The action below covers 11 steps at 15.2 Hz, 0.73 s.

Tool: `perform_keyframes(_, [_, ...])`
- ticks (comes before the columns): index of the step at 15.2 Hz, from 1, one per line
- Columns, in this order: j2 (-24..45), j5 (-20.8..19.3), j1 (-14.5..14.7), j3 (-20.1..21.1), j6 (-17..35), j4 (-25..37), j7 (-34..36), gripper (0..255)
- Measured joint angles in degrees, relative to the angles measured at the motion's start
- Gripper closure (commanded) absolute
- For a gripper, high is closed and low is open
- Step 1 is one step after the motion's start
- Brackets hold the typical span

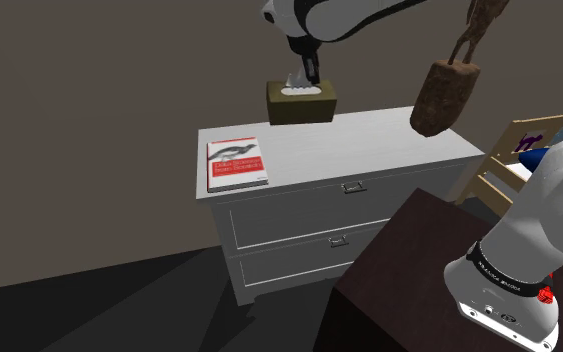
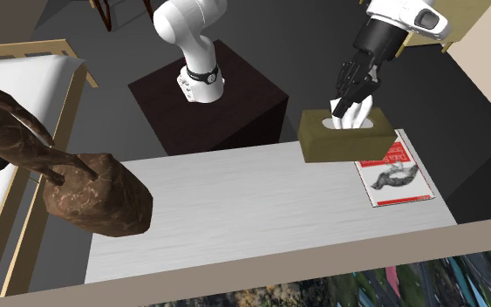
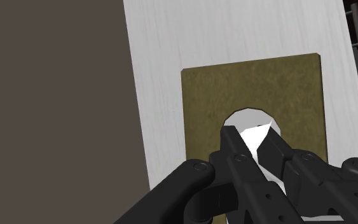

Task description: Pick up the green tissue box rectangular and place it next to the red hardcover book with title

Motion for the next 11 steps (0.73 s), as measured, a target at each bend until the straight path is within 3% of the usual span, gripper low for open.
perform_keyframes(11, [1.9,-1.9,-0.3,-0.3,6.6,-5.9,4.4,255])
